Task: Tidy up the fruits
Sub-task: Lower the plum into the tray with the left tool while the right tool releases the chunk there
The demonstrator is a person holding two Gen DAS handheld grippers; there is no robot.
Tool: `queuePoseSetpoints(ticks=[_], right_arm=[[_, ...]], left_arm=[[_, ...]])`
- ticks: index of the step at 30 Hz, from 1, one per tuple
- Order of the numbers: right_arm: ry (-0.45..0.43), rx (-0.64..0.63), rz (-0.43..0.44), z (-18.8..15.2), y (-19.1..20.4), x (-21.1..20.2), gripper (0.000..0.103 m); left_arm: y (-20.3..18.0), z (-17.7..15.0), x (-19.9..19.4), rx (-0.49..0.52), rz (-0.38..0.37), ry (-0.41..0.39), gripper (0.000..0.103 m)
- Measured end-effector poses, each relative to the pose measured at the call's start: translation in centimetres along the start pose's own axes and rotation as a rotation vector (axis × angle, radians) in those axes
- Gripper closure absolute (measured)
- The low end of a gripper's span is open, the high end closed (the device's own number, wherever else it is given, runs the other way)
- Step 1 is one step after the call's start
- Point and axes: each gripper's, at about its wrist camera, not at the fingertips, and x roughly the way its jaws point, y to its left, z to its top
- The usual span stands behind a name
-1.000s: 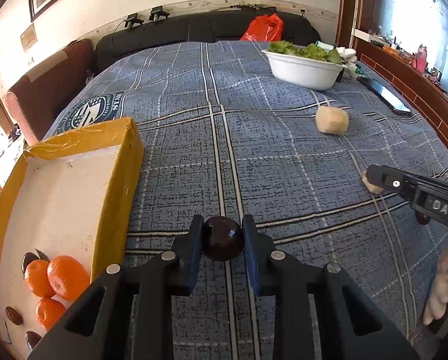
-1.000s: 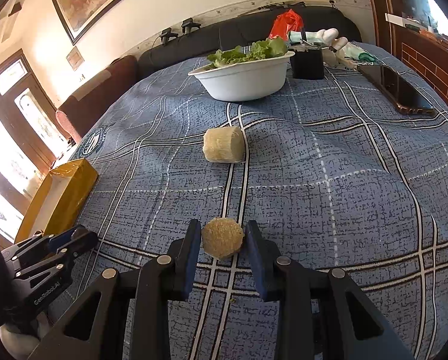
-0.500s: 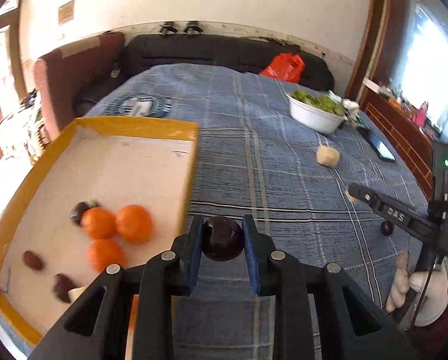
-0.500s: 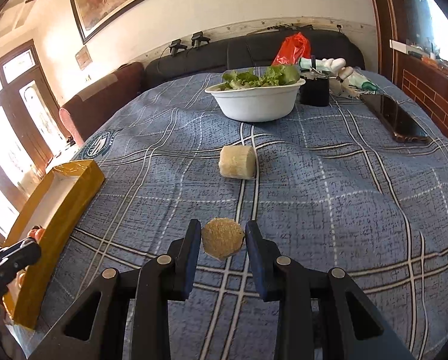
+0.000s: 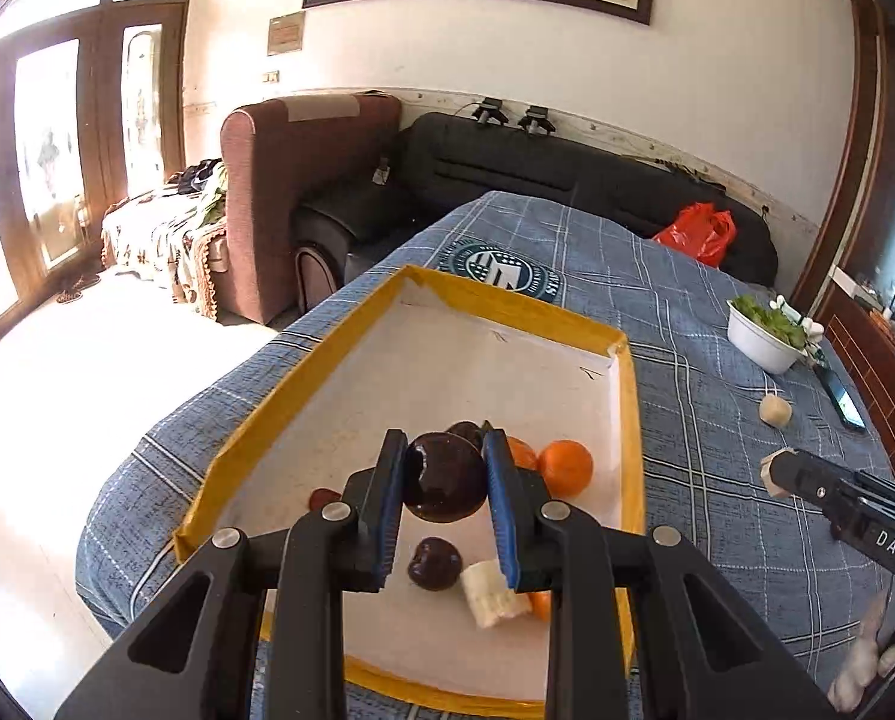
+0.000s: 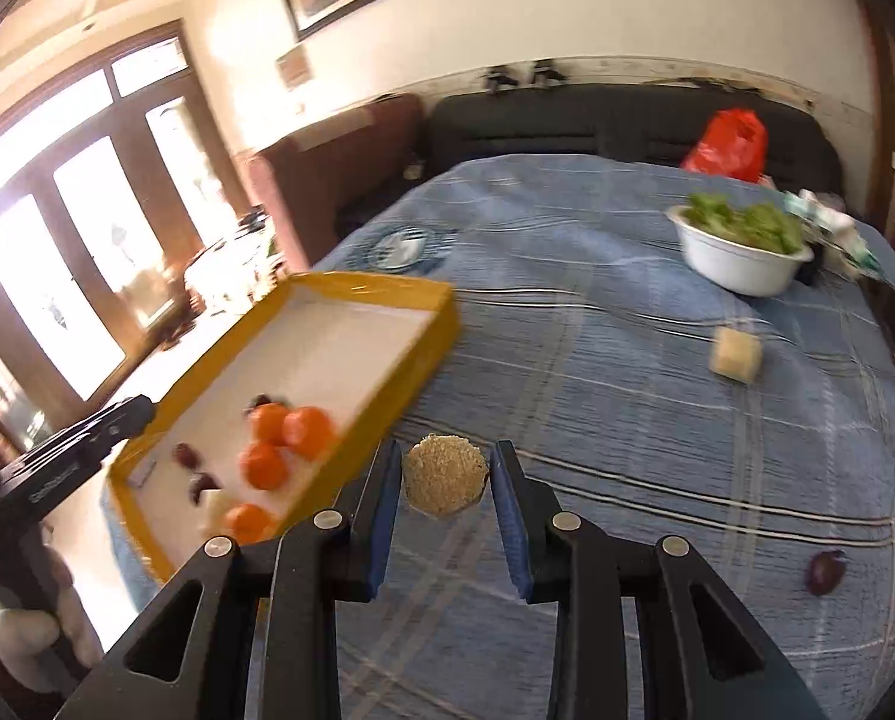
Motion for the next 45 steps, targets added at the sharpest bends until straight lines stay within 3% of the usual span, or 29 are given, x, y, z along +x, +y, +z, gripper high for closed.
queuePoseSetpoints(ticks=[5, 16, 28, 30, 32, 35, 45], right_arm=[[0.056, -0.03, 0.096, 0.6, 4.5, 2.9, 0.069], [0.189, -0.072, 0.235, 1.1, 10.4, 9.0, 0.069], [0.272, -0.118, 0.235, 0.5, 13.2, 13.7, 0.068], [0.276, -0.11, 0.236, 0.8, 13.0, 14.1, 0.068], [0.282, -0.088, 0.251, 0.9, 12.8, 14.3, 0.067], [0.268, -0.071, 0.252, 1.3, 12.5, 14.1, 0.064], [0.182, -0.049, 0.223, 1.9, 10.1, 9.8, 0.06]], left_arm=[[3.0, -0.5, 0.5, -0.059, 0.006, 0.015, 0.078], [5.5, -1.7, 3.5, -0.125, 0.005, 0.069, 0.078], [6.8, -2.0, 4.3, -0.162, -0.018, 0.094, 0.077], [6.7, -1.9, 4.2, -0.162, -0.012, 0.096, 0.072], [6.7, -1.8, 3.8, -0.159, -0.005, 0.081, 0.056], [6.9, -1.5, 2.9, -0.163, -0.002, 0.06, 0.044], [5.2, -0.6, 0.2, -0.137, -0.007, 0.022, 0.03]])
